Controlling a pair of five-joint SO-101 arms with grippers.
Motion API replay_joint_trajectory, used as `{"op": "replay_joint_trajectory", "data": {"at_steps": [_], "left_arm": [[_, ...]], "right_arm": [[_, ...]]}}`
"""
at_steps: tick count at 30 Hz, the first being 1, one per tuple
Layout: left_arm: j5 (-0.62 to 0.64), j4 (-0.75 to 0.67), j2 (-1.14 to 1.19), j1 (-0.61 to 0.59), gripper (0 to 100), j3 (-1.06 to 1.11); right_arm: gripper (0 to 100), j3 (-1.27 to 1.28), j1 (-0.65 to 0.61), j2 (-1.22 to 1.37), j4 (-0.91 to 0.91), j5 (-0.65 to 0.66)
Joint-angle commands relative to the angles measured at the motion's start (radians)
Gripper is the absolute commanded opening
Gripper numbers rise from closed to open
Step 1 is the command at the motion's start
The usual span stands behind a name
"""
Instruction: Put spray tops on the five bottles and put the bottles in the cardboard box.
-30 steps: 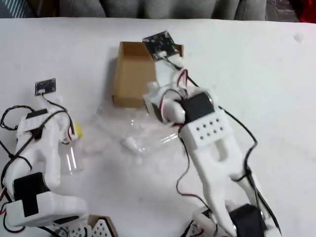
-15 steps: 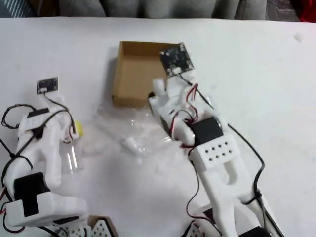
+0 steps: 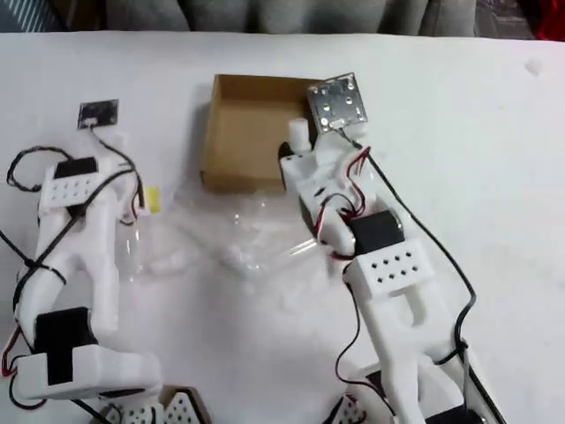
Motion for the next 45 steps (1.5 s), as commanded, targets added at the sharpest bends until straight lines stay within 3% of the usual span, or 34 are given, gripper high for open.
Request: {"op": "replay_joint_trajectory", "data": {"at_steps": [1, 9, 16, 28, 34, 38, 45], "left_arm": [[0.012, 0.101, -0.053, 0.073, 3, -0.12], [0.012, 0.169, -0.064, 0.151, 3, -0.144], [0.011, 0.157, -0.311, 0.154, 3, -0.032], [0.006, -0.233, -0.674, 0.213, 3, 0.367], [0.006, -0.411, -0.839, 0.294, 3, 0.534], [0.005, -0.532, -0.967, 0.34, 3, 0.669], [0.005, -0.608, -1.162, 0.348, 3, 0.801]], "right_arm": [[1.6, -0.011, 0.01, -0.035, -0.039, -0.008], [1.6, -0.003, 0.013, 0.102, -0.197, -0.008], [1.6, -0.005, 0.013, 0.156, -0.268, -0.008], [1.7, -0.035, 0.01, 0.165, -0.266, -0.009], [1.7, -0.051, 0.015, 0.163, -0.277, -0.272], [1.7, -0.058, 0.053, 0.163, -0.298, -0.377], [1.7, 0.018, 0.11, 0.153, -0.536, -0.663]]}}
